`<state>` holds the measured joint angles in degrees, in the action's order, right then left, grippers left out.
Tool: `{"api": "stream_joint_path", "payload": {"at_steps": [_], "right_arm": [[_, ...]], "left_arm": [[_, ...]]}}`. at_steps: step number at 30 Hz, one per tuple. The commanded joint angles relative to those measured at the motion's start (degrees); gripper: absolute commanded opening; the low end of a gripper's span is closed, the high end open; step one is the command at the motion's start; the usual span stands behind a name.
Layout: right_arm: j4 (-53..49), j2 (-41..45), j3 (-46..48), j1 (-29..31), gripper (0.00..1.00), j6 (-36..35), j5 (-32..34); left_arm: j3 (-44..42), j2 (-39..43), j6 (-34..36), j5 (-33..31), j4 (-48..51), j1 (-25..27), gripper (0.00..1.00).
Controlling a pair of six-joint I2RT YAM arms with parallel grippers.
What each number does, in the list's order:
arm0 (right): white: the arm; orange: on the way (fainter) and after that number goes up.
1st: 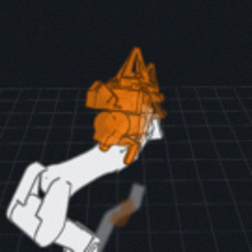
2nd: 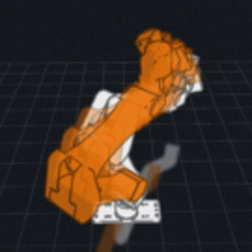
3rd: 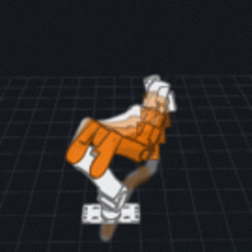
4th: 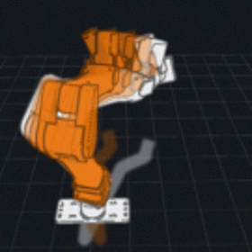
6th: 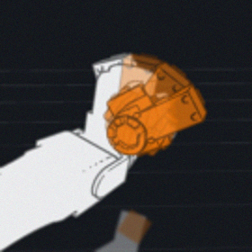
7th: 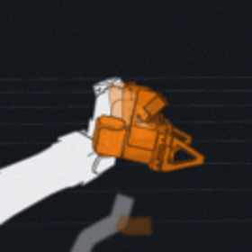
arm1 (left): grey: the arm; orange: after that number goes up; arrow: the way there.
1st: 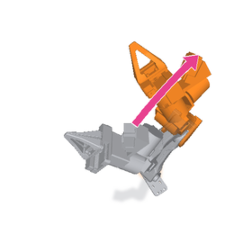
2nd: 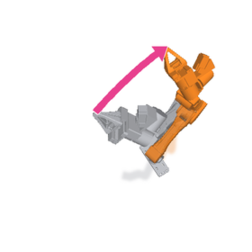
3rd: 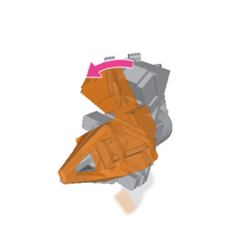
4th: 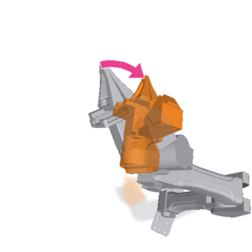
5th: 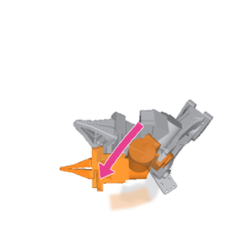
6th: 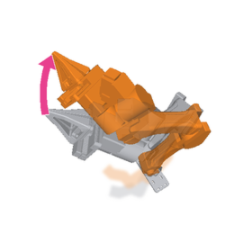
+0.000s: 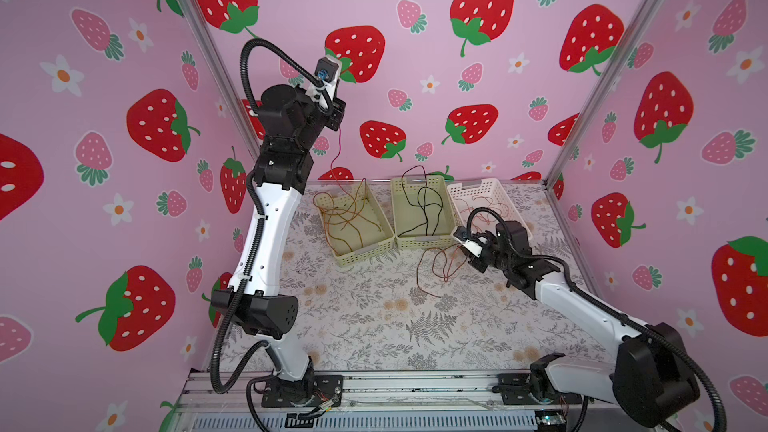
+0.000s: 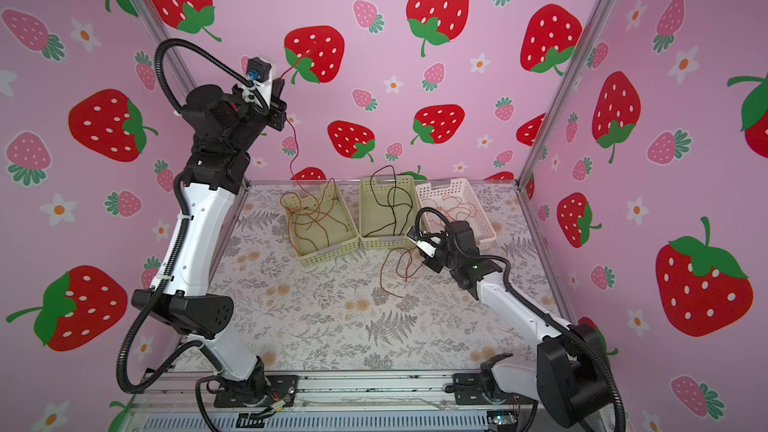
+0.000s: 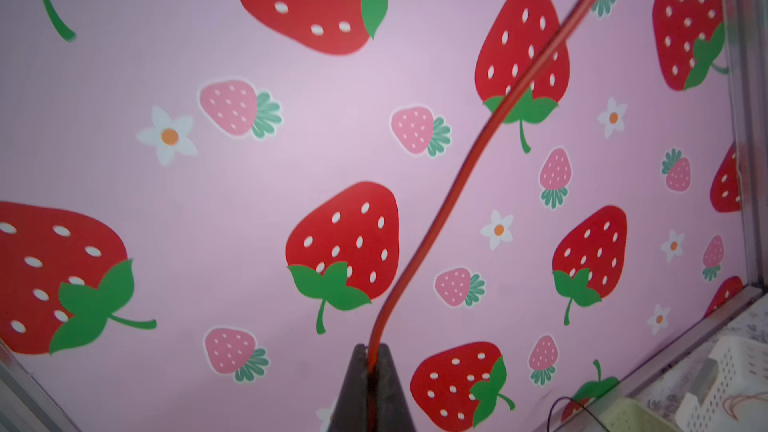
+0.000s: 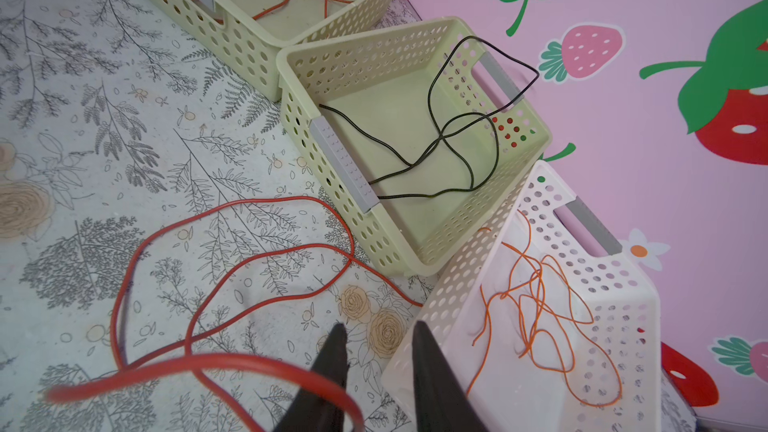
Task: Untangle the cables
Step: 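Lift the red wire high with the left gripper to pull it free, then lower the red wire into the nearest pale green basket with the left gripper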
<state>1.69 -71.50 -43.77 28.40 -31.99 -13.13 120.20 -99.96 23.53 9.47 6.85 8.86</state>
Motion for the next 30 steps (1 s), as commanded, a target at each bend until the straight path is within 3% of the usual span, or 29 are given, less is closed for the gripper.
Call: {"api": "stream_joint_path", "payload": {"at_steps": [1, 8, 17, 24, 30], "right_arm": [[1.2, 0.3, -2.3, 0.2, 0.28, -0.3, -2.1], [3.0, 1.9, -2.5, 0.2, 0.26, -0.4, -1.9], [3.1, 0.5, -3.1, 0.2, 0.25, 2.1, -1.9], [5.0, 2.8, -0.1, 0.2, 0.25, 3.7, -0.9], [6.2, 2.3, -0.6, 0.2, 0.24, 7.1, 0.9]], "left_arm": [[-11.9, 2.6, -3.9, 0.9, -7.7, -1.0, 0.0], [-39.6, 11.3, -11.4, -4.4, -18.2, -3.6, 0.0], [-55.2, 8.8, -13.3, -8.9, -18.1, -5.3, 0.0], [-59.2, 6.5, -21.3, -8.8, -14.1, -4.6, 0.0], [-55.3, 1.3, -29.2, -10.5, -6.1, -3.6, 0.0]]}}
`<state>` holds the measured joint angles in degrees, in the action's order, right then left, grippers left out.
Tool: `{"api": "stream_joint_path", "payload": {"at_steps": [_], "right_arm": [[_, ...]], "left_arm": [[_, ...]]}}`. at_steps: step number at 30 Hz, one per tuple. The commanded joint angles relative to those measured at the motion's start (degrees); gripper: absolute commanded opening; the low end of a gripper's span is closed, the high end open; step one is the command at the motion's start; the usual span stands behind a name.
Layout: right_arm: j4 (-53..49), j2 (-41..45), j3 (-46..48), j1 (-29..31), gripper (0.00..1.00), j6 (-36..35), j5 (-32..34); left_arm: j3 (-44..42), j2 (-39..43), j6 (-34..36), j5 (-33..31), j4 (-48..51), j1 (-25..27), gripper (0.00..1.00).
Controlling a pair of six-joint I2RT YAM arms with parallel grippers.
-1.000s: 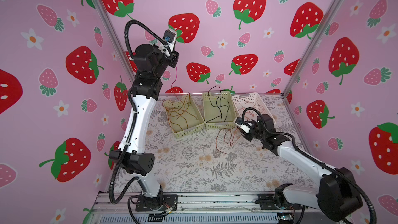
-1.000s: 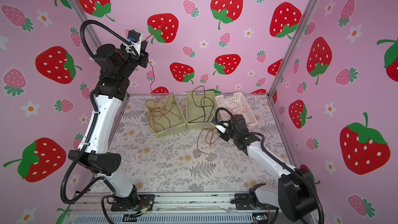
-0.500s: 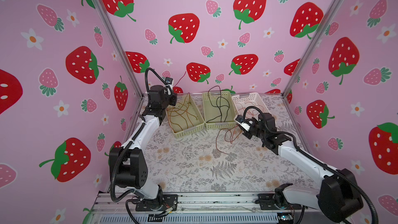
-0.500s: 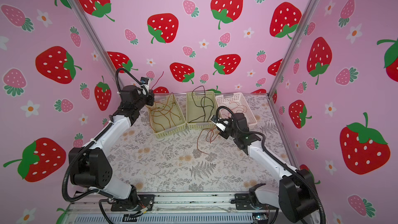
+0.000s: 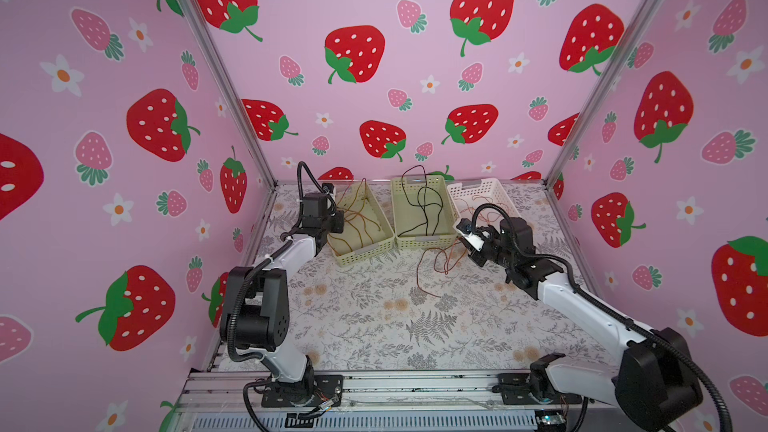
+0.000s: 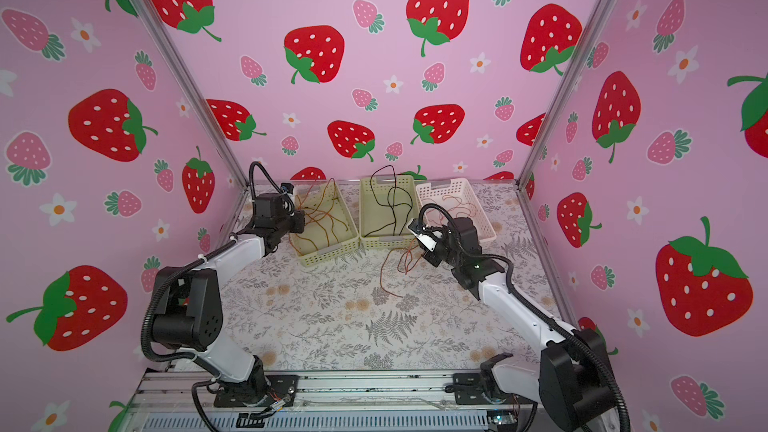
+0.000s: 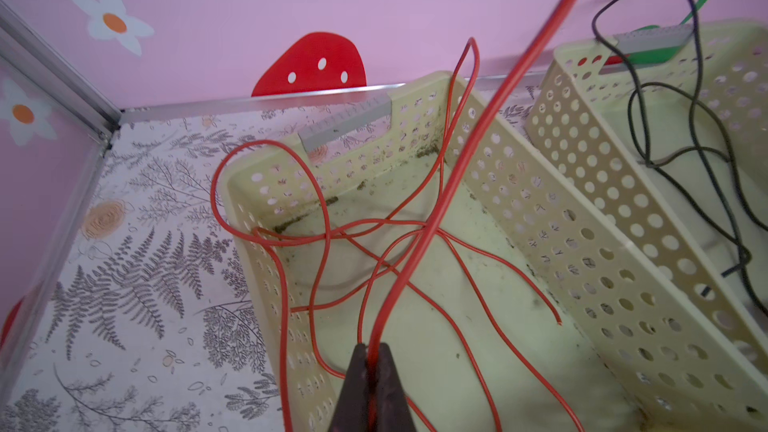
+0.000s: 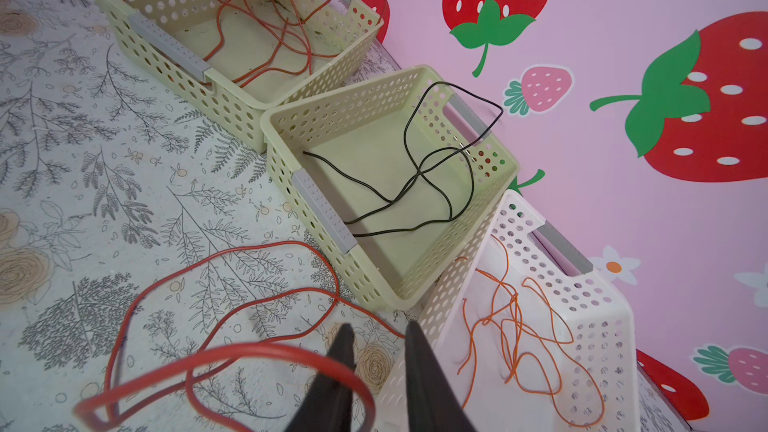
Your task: Untangle the cables
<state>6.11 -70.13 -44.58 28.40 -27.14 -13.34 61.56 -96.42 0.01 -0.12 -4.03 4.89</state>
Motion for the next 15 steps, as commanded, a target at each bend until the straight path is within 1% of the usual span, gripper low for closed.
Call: {"api": "stream_joint_path", "payload": {"at_steps": [1, 2, 5, 8, 11, 12, 13, 14, 15], "right_arm": [[1.5, 0.8, -0.3, 0.2, 0.24, 2.9, 1.7], [1.2, 0.9, -1.0, 0.2, 0.23, 3.3, 1.5], [1.6, 2.6, -1.6, 0.2, 0.23, 4.0, -0.3], [2.3, 4.7, -2.6, 0.3, 0.2, 4.8, -2.4], [2.5, 6.1, -4.4, 0.3, 0.18, 5.1, -5.3], [2.6, 6.2, -5.1, 0.3, 0.18, 5.1, -6.4], [2.7, 6.3, -6.0, 0.4, 0.17, 5.0, -7.8], [2.8, 6.2, -6.9, 0.5, 0.17, 4.8, -8.9], [2.9, 6.0, -7.9, 0.6, 0.16, 4.6, -10.0]], "left_arm": [[4.5, -3.4, -6.5, -0.7, 6.4, 0.5, 0.0], [5.4, -4.4, -7.5, -0.4, 7.5, 0.6, 0.04], [5.0, -4.5, -8.9, 0.1, 7.0, 1.1, 0.37], [1.4, -0.1, -8.7, -1.1, 1.9, 2.3, 0.6], [-1.5, 5.5, -7.0, -1.4, -1.7, 3.1, 0.75], [-2.0, 7.0, -6.3, -0.9, -2.3, 3.3, 0.82], [-2.2, 8.8, -5.5, -1.1, -2.3, 3.6, 0.93], [-2.3, 10.1, -4.6, -1.5, -2.2, 4.0, 1.0], [-2.6, 11.7, -3.5, -2.1, -2.1, 4.4, 0.99]]}}
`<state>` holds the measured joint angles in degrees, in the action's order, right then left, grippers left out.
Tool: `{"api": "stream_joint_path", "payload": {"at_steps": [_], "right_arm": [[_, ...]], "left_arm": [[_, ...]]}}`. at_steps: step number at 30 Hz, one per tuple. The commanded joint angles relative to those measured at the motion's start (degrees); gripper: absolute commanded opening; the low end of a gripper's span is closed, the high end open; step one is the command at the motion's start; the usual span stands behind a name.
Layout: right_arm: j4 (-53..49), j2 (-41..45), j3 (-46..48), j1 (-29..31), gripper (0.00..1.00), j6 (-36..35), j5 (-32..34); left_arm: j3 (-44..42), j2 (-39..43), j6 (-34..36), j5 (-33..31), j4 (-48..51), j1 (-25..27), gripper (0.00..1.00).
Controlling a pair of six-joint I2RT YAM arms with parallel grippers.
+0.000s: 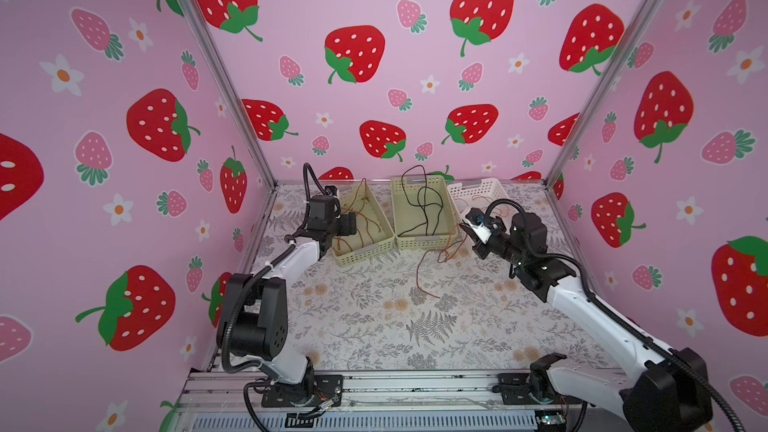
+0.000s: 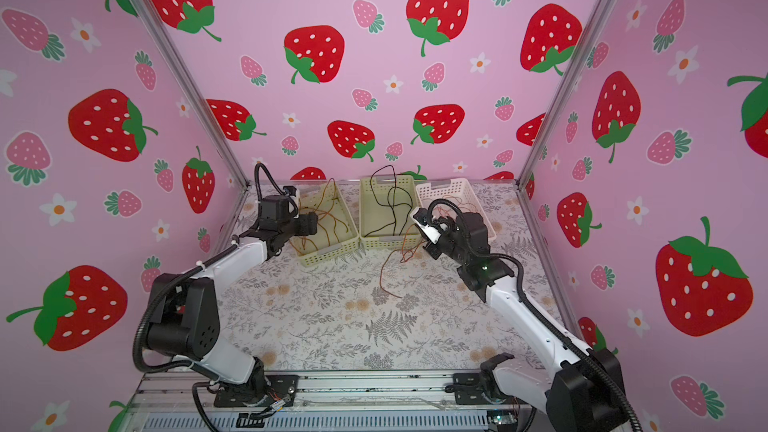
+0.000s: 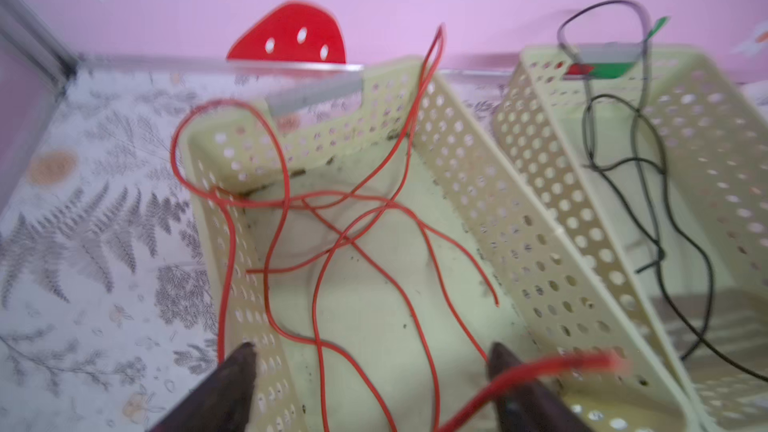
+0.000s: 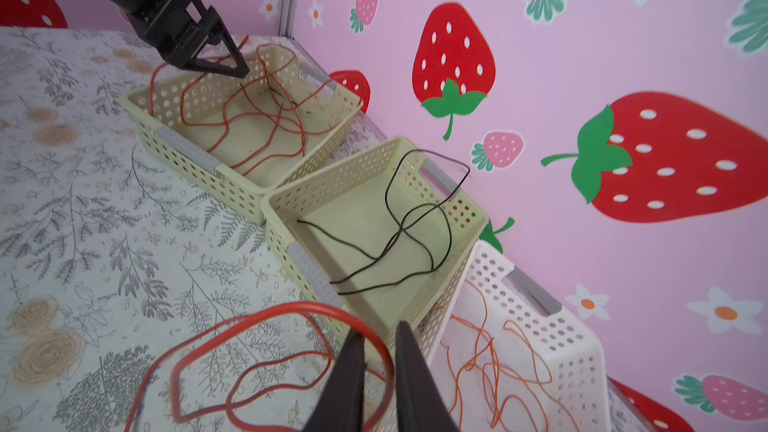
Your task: Untangle the cables
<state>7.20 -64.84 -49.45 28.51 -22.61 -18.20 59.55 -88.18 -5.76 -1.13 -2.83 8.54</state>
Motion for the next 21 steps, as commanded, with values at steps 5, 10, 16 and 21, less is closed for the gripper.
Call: {"api": "stream_joint_path", "payload": {"at_steps": [5, 10, 16, 21], "right_arm": [[2.8, -1.1, -8.3, 1.0, 0.16, -1.1, -10.0], [5.3, -4.6, -12.7, 1.4, 0.15, -2.2, -12.6], [5.8, -9.1, -18.4, 2.5, 0.13, -2.6, -16.1], [5.8, -10.0, -20.3, 3.2, 0.09, -3.6, -17.8]], "left_arm": [[-4.5, 10.8, 6.2, -3.1, -6.1, 2.0, 0.99], [-5.4, 14.4, 9.0, -1.4, -4.0, 2.7, 0.99], [-8.4, 18.8, 19.0, 22.4, -7.9, 8.9, 0.93], [-8.7, 19.1, 20.8, 32.5, -11.8, 15.9, 0.85]]}}
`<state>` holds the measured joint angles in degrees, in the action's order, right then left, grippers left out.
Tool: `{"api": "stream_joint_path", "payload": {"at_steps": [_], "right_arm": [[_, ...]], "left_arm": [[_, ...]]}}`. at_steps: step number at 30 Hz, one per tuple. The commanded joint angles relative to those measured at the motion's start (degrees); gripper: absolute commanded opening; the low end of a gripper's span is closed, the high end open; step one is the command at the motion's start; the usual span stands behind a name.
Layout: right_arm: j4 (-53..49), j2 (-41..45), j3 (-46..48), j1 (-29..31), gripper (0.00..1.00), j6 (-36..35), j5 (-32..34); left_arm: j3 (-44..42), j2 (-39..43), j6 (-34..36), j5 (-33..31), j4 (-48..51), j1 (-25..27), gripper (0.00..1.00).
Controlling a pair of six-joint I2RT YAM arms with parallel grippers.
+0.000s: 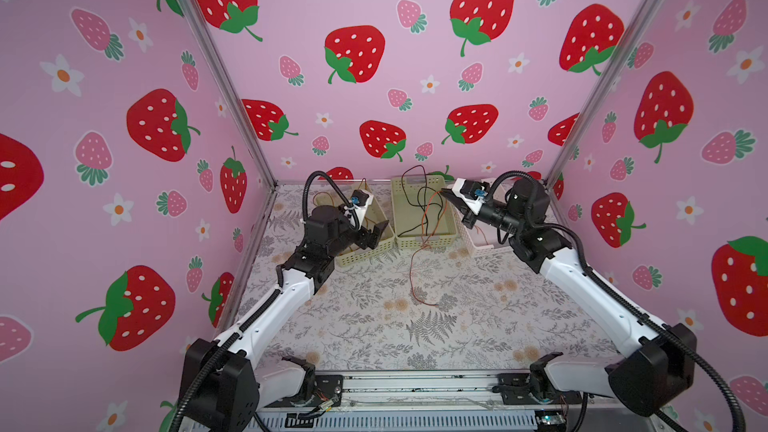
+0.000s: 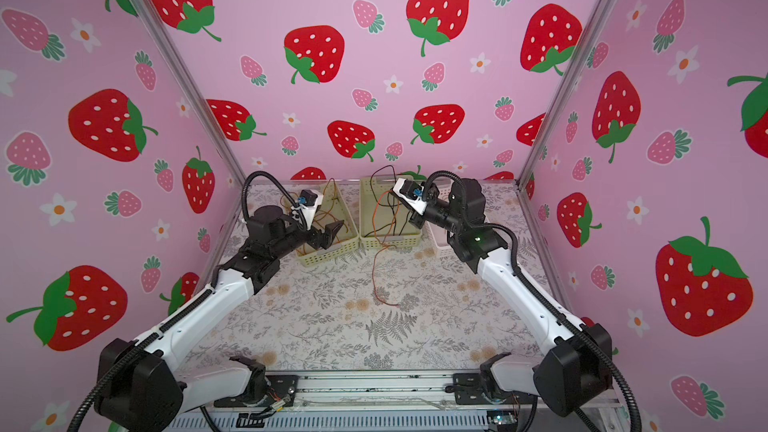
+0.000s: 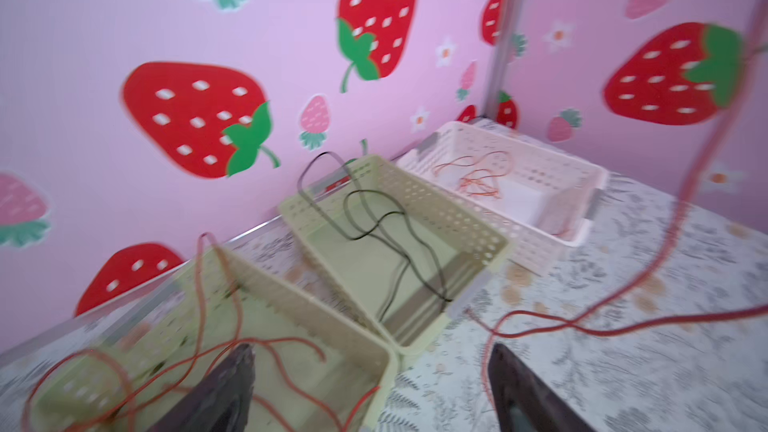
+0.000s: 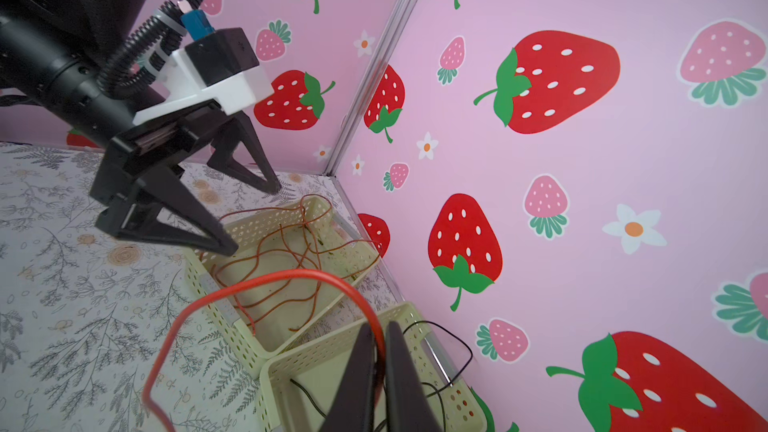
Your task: Untangle the cables
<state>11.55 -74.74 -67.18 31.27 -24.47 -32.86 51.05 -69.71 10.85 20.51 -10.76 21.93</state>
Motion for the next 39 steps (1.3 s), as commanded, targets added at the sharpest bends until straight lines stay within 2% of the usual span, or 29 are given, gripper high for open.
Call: {"api": "stream_joint_path", "payload": {"at_steps": [1, 5, 10, 15, 18, 19, 22, 24, 26, 28, 31, 35, 37, 39], "right_arm": [[1.0, -0.1, -3.0, 0.6, 0.08, -2.1, -3.3], [0.4, 0.0, -3.2, 1.2, 0.08, -2.8, -3.6], [0.7, 0.6, -2.7, 1.9, 0.08, -3.1, -4.8], [3.0, 1.4, -1.8, 2.2, 0.08, -1.7, -6.5], [5.0, 1.9, -0.7, 2.3, 0.1, -0.6, -8.0], [5.5, 2.1, -0.4, 2.3, 0.12, -0.5, -7.9], [7.5, 3.4, 0.9, 2.3, 0.18, 0.0, -5.6], [9.3, 4.4, 2.2, 2.3, 0.23, 0.5, -4.8], [9.6, 4.9, 2.8, 2.2, 0.32, 0.3, -4.6], [9.4, 5.1, 3.4, 2.0, 0.49, 0.1, -3.2], [9.5, 6.2, 4.4, 1.1, 0.77, 0.3, 0.9], [11.7, 8.8, 7.3, -1.9, 0.92, 2.1, 7.7], [13.1, 9.8, 9.0, -3.4, 0.98, 2.9, 7.8], [13.5, 10.2, 10.1, -3.7, 0.99, 2.6, 6.9]], "left_arm": [[0.2, 0.3, 5.7, 12.5, -3.8, 4.1, 0.84], [3.1, -2.4, 6.4, 12.0, -5.2, 9.2, 0.89], [4.9, -8.1, 4.0, 10.8, -11.4, 10.8, 0.98], [8.4, -13.9, 3.0, 11.2, -12.6, 12.9, 0.97], [10.2, -17.4, 1.0, 11.9, -15.5, 13.1, 0.87], [11.1, -18.1, 0.5, 12.4, -15.8, 13.3, 0.81], [14.5, -19.1, 1.8, 12.2, -12.9, 13.5, 0.55], [15.4, -19.2, 2.3, 11.0, -13.3, 13.5, 0.32], [16.3, -19.1, 2.8, 9.1, -13.3, 13.6, 0.13], [17.2, -18.4, 4.1, 7.5, -12.6, 13.5, 0.0], [18.0, -16.6, 5.7, 5.0, -10.9, 13.2, 0.0], [20.6, -13.3, 6.8, 0.5, -4.4, 11.0, 0.0], [22.5, -11.7, 6.0, -0.2, -1.8, 8.5, 0.0], [24.7, -10.3, 4.8, -0.9, -0.3, 6.0, 0.0]]}}
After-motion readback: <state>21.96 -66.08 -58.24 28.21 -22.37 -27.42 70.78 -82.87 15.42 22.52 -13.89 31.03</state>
